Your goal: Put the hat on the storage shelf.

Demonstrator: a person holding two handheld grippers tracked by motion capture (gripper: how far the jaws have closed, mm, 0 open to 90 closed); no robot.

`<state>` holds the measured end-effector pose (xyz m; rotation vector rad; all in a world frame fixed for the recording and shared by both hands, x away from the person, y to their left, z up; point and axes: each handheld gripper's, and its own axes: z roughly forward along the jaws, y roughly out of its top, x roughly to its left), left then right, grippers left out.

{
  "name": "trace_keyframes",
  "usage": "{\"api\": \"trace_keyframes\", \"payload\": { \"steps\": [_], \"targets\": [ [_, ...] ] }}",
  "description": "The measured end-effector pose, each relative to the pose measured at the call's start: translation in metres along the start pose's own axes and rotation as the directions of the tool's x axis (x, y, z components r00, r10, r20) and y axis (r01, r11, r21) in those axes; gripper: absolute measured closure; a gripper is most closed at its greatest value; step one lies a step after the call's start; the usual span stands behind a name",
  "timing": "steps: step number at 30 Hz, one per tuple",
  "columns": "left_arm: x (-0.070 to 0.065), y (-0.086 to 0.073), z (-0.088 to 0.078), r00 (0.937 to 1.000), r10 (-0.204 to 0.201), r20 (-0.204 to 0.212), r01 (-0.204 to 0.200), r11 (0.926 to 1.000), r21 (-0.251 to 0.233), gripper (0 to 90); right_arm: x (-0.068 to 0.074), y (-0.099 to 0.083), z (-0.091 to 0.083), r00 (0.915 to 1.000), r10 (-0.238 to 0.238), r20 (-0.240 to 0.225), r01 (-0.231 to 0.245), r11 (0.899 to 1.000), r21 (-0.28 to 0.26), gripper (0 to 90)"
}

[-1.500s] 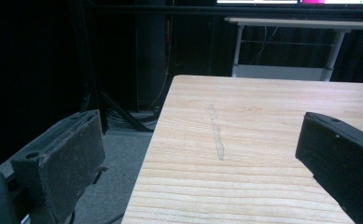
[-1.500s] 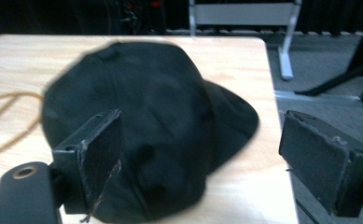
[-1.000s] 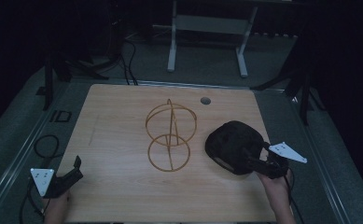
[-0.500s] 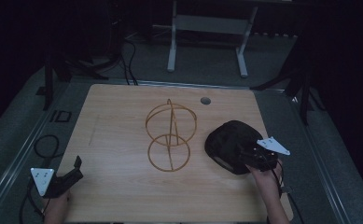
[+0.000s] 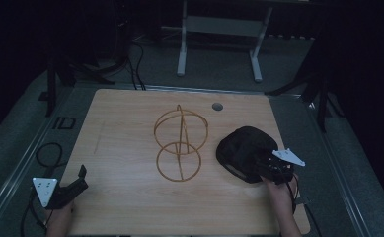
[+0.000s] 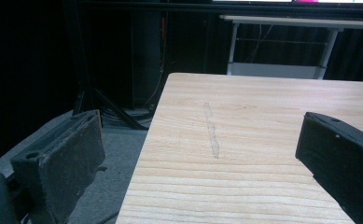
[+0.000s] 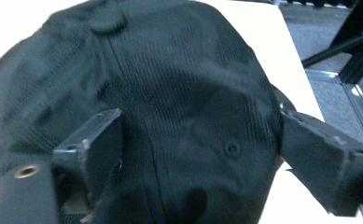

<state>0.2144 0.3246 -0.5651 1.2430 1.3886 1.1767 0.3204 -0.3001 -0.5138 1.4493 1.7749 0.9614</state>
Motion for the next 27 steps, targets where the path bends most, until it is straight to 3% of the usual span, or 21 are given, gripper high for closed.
{"api": "trace_keyframes", "payload": {
  "steps": [2, 7, 8, 9, 13, 14, 16, 19, 27],
  "targets": [
    [0.000, 0.000, 0.000, 1.0000, -0.001, 0.000, 0.001, 1.0000, -0.001, 1.8, 0.001, -0.002, 0.003, 1.0000, -0.010, -0.001, 0.010, 1.000, 0.023, 19.9],
    [0.000, 0.000, 0.000, 1.0000, 0.000, 0.000, 0.000, 1.0000, 0.000, 1.8, -0.002, -0.007, 0.008, 0.9996, 0.027, -0.010, -0.026, 0.998, 0.057, 33.2],
    [0.000, 0.000, 0.000, 1.0000, -0.001, 0.000, 0.001, 1.0000, 0.001, 1.8, -0.002, -0.008, 0.008, 0.9995, 0.030, -0.010, -0.030, 0.998, 0.062, 37.7],
    [0.000, 0.000, 0.000, 1.0000, -0.002, 0.000, 0.002, 1.0000, 0.001, 1.8, -0.002, -0.008, 0.008, 0.9997, 0.025, -0.003, -0.025, 0.997, 0.067, 47.8],
    [0.000, 0.000, 0.000, 1.0000, 0.000, -0.001, 0.000, 1.0000, 0.001, 1.8, -0.003, -0.011, 0.006, 0.9997, 0.022, 0.007, -0.022, 0.998, 0.053, 65.6],
    [0.000, 0.000, 0.000, 1.0000, 0.000, -0.001, 0.000, 1.0000, 0.001, 1.8, -0.003, -0.011, 0.005, 0.9996, 0.021, 0.016, -0.022, 0.999, 0.049, 75.3],
    [0.000, 0.000, 0.000, 1.0000, -0.001, -0.002, 0.001, 1.0000, 0.001, 1.8, -0.005, -0.012, 0.004, 0.9996, 0.026, 0.007, -0.026, 0.999, 0.041, 85.0],
    [0.000, 0.000, 0.000, 1.0000, -0.001, -0.002, 0.001, 1.0000, 0.001, 1.8, -0.004, -0.012, 0.004, 0.9998, 0.019, 0.007, -0.019, 0.999, 0.041, 89.5],
    [0.000, 0.000, 0.000, 1.0000, -0.002, -0.002, 0.002, 1.0000, 0.001, 1.8, -0.002, -0.007, -0.001, 1.0000, 0.002, -0.008, -0.002, 1.000, 0.015, 90.0]
  ]
}}
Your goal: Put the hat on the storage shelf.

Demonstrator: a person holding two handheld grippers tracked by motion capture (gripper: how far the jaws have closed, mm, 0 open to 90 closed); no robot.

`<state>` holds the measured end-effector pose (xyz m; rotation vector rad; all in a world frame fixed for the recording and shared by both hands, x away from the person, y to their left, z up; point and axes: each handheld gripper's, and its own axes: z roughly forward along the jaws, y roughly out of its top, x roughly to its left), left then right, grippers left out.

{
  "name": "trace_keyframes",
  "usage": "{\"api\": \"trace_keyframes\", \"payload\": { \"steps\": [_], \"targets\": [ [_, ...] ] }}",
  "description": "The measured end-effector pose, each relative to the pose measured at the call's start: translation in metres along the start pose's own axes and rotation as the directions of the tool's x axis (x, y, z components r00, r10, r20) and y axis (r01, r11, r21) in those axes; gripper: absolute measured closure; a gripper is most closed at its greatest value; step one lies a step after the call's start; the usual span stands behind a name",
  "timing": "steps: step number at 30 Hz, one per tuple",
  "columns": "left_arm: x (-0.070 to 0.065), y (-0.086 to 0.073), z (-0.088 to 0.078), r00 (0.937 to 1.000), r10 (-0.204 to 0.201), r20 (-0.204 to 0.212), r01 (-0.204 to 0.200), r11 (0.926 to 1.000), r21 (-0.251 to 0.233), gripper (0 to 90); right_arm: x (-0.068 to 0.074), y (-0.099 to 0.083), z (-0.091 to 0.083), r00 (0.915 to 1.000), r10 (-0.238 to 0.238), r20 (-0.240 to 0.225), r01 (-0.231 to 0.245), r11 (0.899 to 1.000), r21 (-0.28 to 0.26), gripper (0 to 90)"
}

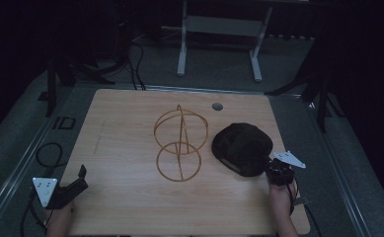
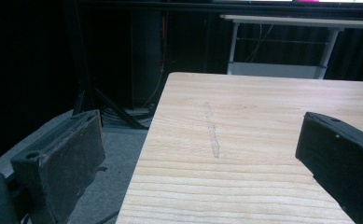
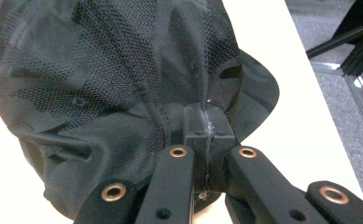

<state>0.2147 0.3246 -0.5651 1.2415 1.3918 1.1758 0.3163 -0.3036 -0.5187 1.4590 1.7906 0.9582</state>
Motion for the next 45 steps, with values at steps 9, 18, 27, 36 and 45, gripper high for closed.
{"api": "trace_keyframes", "payload": {
  "steps": [9, 18, 27, 36, 45],
  "targets": [
    [0.000, 0.000, 0.000, 1.0000, -0.001, 0.000, 0.001, 1.0000, 0.000, 1.8, 0.004, 0.009, -0.011, 0.9992, -0.027, -0.030, 0.025, 0.998, -0.059, 90.0],
    [0.000, 0.000, 0.000, 1.0000, -0.002, 0.000, 0.002, 1.0000, 0.001, 1.8, -0.001, 0.021, -0.024, 0.9978, 0.007, -0.066, -0.015, 0.993, -0.121, 90.0],
    [0.000, 0.000, 0.000, 1.0000, -0.002, -0.001, 0.002, 1.0000, 0.001, 1.8, -0.004, 0.039, -0.042, 0.9967, 0.011, -0.080, -0.026, 0.981, -0.193, 90.0],
    [0.000, 0.000, 0.000, 1.0000, 0.000, -0.001, 0.000, 1.0000, 0.002, 1.8, -0.007, 0.063, -0.068, 0.9940, 0.000, -0.109, -0.031, 0.961, -0.274, 90.0],
    [0.000, 0.000, 0.000, 1.0000, -0.002, -0.003, 0.002, 1.0000, 0.002, 1.8, -0.009, 0.095, -0.101, 0.9929, -0.020, -0.117, -0.024, 0.932, -0.362, 90.0]
  ]
}}
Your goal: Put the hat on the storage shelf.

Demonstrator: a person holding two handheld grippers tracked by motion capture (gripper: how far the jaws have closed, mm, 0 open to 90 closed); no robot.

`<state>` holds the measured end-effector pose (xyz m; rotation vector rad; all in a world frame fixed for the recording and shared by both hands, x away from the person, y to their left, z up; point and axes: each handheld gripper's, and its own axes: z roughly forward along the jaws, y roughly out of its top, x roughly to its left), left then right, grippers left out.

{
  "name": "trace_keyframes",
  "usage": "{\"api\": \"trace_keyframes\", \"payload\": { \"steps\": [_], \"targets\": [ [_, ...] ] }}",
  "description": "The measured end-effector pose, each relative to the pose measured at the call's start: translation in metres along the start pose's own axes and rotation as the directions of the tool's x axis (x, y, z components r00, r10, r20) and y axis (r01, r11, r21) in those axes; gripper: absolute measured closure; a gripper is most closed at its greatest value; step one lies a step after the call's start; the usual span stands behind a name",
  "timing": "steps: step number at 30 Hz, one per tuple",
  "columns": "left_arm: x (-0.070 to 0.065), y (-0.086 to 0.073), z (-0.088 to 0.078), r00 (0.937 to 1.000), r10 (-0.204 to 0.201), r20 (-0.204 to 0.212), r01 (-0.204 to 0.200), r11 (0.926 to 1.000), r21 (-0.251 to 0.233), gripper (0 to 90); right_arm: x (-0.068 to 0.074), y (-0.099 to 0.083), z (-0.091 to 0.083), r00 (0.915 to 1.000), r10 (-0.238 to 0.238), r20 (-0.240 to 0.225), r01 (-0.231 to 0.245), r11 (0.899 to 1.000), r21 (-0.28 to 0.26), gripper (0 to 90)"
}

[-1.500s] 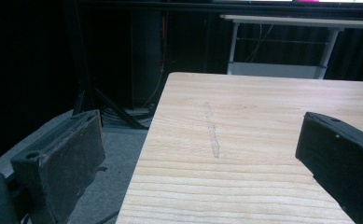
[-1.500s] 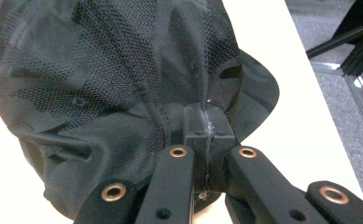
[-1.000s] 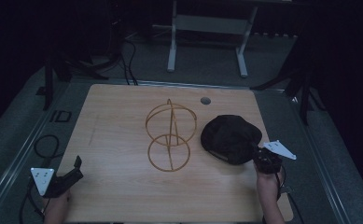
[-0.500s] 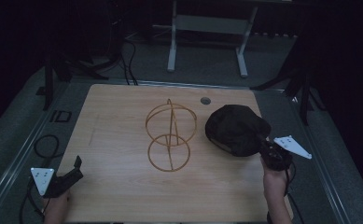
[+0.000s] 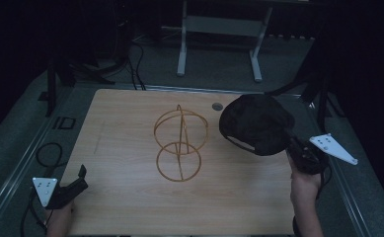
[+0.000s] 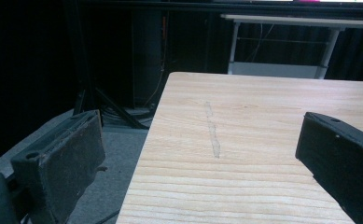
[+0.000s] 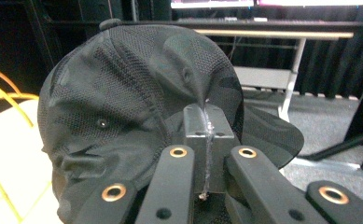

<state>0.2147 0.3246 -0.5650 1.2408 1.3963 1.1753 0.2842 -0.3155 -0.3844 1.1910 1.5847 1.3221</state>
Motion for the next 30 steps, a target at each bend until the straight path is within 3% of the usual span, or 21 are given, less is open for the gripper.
{"api": "trace_keyframes", "payload": {
  "steps": [10, 16, 22, 30],
  "targets": [
    [0.000, 0.000, 0.000, 1.0000, 0.001, -0.001, -0.001, 1.0000, 0.001, 1.8, 0.001, 0.043, -0.013, 0.9996, -0.020, -0.019, 0.019, 0.996, -0.088, 90.0],
    [0.000, 0.000, 0.000, 1.0000, 0.002, -0.001, -0.002, 1.0000, 0.003, 1.8, 0.004, 0.059, -0.018, 0.9994, -0.024, -0.027, 0.021, 0.993, -0.118, 90.0],
    [0.000, 0.000, 0.000, 1.0000, 0.002, 0.000, -0.002, 1.0000, 0.002, 1.8, 0.013, 0.079, -0.022, 0.9979, -0.040, -0.051, 0.031, 0.986, -0.165, 90.0],
    [0.000, 0.000, 0.000, 1.0000, 0.001, 0.001, -0.001, 1.0000, 0.000, 1.8, 0.030, 0.093, -0.021, 0.9934, -0.056, -0.100, 0.036, 0.981, -0.190, 90.0]
  ]
}}
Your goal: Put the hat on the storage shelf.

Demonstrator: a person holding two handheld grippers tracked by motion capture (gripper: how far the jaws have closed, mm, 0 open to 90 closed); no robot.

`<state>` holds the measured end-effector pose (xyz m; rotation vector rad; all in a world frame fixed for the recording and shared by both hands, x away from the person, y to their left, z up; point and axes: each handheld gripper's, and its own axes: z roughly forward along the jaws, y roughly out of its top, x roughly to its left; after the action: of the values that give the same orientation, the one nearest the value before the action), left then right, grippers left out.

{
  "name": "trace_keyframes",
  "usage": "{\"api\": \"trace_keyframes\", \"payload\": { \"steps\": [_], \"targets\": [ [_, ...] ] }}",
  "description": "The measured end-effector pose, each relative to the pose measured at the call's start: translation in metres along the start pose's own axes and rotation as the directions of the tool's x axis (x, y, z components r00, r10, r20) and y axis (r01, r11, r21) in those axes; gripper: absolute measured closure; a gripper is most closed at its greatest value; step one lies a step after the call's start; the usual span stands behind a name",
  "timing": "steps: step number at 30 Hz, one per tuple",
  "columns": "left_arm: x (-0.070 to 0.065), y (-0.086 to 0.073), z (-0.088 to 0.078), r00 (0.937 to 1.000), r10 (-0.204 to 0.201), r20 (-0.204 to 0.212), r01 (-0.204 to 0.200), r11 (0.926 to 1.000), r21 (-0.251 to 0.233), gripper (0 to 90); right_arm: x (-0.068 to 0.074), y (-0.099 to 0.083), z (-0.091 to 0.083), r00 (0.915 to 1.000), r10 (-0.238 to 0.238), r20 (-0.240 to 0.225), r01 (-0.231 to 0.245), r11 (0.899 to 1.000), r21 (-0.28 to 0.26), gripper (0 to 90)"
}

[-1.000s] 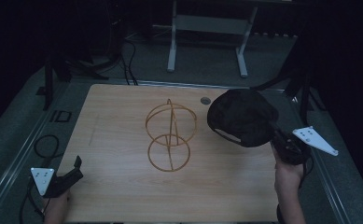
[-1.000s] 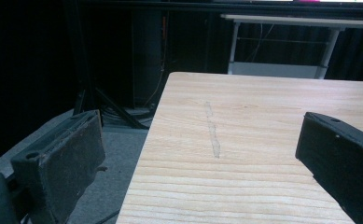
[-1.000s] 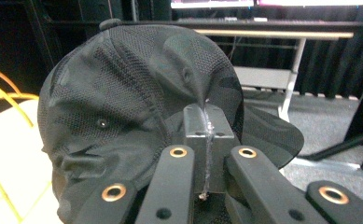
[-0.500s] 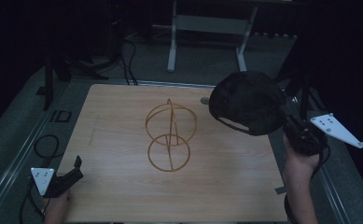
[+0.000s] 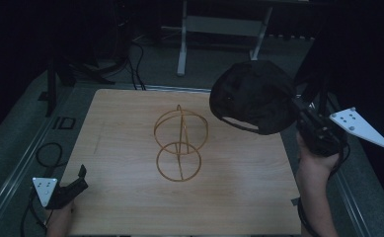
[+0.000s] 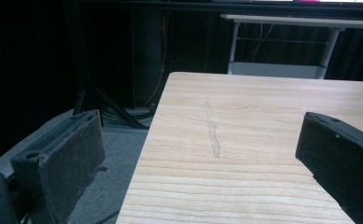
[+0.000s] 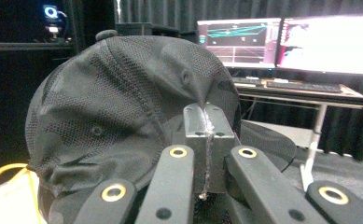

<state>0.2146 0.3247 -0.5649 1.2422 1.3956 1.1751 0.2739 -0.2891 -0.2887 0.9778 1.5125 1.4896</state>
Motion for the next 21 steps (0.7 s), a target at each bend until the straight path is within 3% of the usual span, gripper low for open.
{"api": "trace_keyframes", "payload": {
  "steps": [12, 21],
  "targets": [
    [0.000, 0.000, 0.000, 1.0000, -0.003, 0.003, 0.003, 1.0000, -0.004, 1.8, 0.038, 0.003, 0.024, 0.9944, 0.010, -0.105, -0.011, 1.000, -0.014, 90.0],
    [0.000, 0.000, 0.000, 1.0000, -0.002, 0.005, 0.002, 1.0000, -0.002, 1.8, 0.067, 0.003, 0.038, 0.9828, 0.020, -0.184, -0.024, 1.000, -0.017, 90.0]
  ]
}}
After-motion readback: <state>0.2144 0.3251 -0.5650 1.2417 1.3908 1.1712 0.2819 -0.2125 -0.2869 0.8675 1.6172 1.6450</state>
